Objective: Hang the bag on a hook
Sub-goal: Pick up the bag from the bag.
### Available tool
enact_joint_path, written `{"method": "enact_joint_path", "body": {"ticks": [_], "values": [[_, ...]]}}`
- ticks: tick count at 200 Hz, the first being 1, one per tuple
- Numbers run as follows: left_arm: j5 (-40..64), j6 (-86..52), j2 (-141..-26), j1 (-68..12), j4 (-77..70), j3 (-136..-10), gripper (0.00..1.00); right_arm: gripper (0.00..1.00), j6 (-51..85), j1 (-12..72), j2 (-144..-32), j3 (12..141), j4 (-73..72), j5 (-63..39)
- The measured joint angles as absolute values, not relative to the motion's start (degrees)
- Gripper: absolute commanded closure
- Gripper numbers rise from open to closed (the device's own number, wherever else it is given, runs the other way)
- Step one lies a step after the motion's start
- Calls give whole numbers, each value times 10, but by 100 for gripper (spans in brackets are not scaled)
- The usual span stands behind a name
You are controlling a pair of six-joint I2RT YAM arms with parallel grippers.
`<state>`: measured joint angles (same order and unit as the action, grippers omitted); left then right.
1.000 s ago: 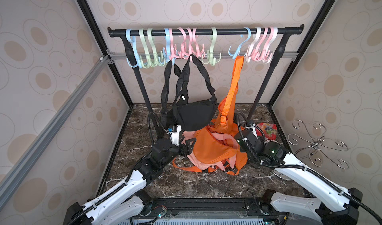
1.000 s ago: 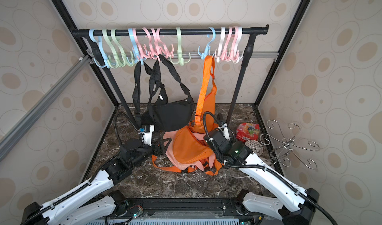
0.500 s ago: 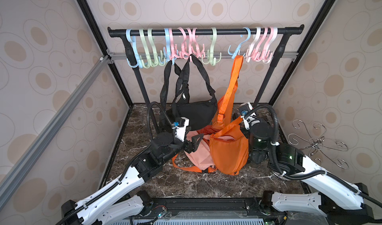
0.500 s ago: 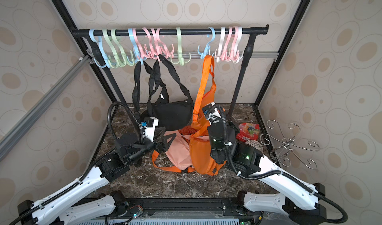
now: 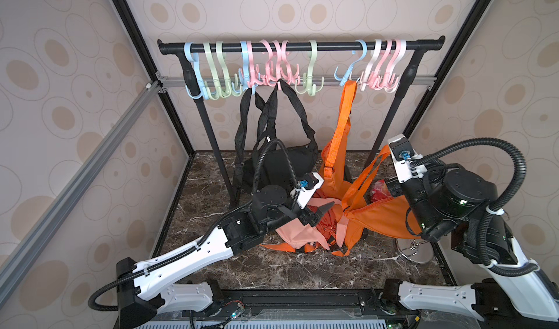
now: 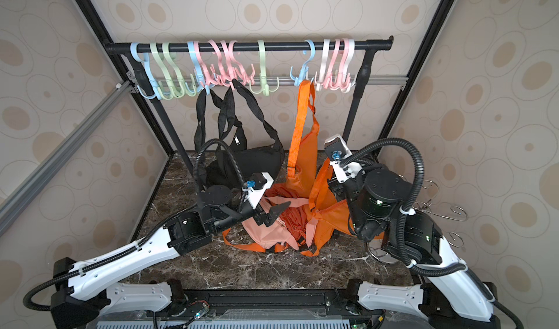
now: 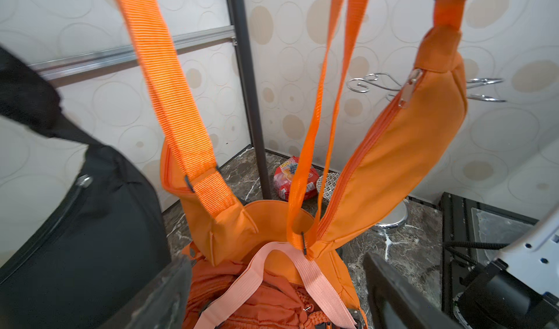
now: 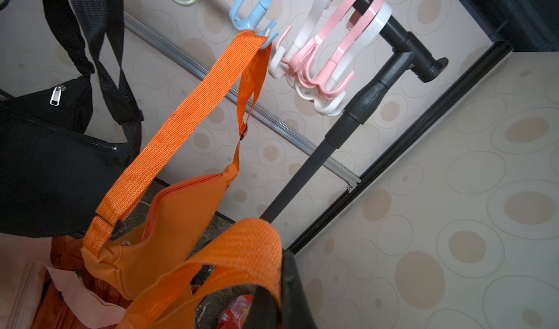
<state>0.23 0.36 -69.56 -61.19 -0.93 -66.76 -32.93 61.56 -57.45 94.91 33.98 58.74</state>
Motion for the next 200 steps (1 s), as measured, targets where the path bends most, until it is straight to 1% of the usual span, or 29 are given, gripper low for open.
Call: {"method": "enact_joint_path", "body": {"ticks": [7, 45, 86, 102, 114, 136, 150, 164, 174, 178, 190, 200], "values": [[8, 8, -705, -619, -18, -671, 0, 100, -326, 616, -576, 949, 348, 580], [2, 20, -757, -641, -50, -709, 0, 100, -314, 617, -585, 949, 370, 546], [-123, 69, -814, -640, -102, -742, 0, 100, -302, 618, -563, 936, 378, 519], [-145, 84, -832, -629, -112, -761, 0, 100, -298, 618, -547, 928, 382, 507], [-152, 92, -846, -621, -115, -780, 0, 100, -294, 618, -536, 926, 382, 496], [-171, 109, -873, -602, -128, -822, 6, 100, -293, 618, -519, 918, 380, 488], [-195, 122, -886, -595, -151, -834, 12, 100, -295, 618, -507, 911, 375, 487], [-221, 134, -893, -592, -176, -835, 22, 100, -296, 618, -498, 906, 366, 487], [-235, 143, -895, -591, -196, -834, 34, 100, -297, 618, -491, 900, 362, 486], [-239, 148, -896, -591, -204, -832, 40, 100, -297, 618, -489, 897, 360, 486], [-246, 150, -895, -591, -224, -824, 56, 100, -299, 618, -482, 890, 353, 489], [-249, 160, -890, -591, -238, -815, 63, 100, -301, 618, -477, 885, 344, 495]]}}
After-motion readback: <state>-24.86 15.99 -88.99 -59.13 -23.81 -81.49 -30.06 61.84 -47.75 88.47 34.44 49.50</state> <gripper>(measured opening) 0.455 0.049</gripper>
